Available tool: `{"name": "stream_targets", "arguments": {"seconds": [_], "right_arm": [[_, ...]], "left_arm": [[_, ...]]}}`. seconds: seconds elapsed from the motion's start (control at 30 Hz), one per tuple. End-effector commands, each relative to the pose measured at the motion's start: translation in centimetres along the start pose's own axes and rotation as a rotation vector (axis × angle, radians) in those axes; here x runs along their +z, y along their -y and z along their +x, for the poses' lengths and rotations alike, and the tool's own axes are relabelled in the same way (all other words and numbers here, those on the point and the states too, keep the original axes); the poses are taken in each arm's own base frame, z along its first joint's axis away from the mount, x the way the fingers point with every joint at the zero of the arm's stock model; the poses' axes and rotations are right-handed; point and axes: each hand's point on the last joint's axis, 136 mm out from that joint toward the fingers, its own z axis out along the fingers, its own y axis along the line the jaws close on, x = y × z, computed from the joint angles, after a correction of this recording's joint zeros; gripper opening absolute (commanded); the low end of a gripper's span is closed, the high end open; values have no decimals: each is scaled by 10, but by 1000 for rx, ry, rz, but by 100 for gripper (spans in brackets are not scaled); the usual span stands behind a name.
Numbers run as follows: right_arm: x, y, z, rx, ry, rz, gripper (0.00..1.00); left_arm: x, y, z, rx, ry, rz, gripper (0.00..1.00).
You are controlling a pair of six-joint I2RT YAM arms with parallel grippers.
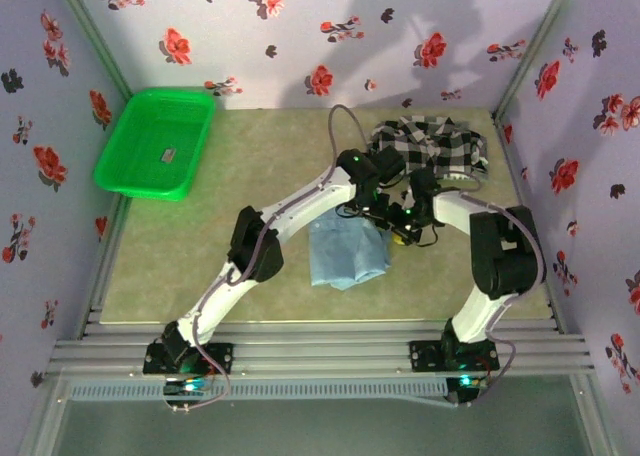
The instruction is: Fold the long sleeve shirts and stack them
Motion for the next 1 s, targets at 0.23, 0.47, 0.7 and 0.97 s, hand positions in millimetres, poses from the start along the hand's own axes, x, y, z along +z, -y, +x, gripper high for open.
{"name": "stream_targets", "arguments": {"seconds": [0.23, 0.47, 0.7, 0.97], "right_arm": [[-96, 40, 19, 17, 94, 78, 81], [-99, -19, 25, -275, 185, -14, 92], [-49, -29, -14, -448, 90, 153, 92], [-7, -31, -38, -476, 3, 198, 90]], "left_arm": [[-27, 26, -69, -177, 190, 261, 99], [-130, -46, -91, -287, 357, 272, 100], [-105, -108, -32, -350, 299, 231, 100], [-24, -118, 21, -410, 186, 245, 98]]}}
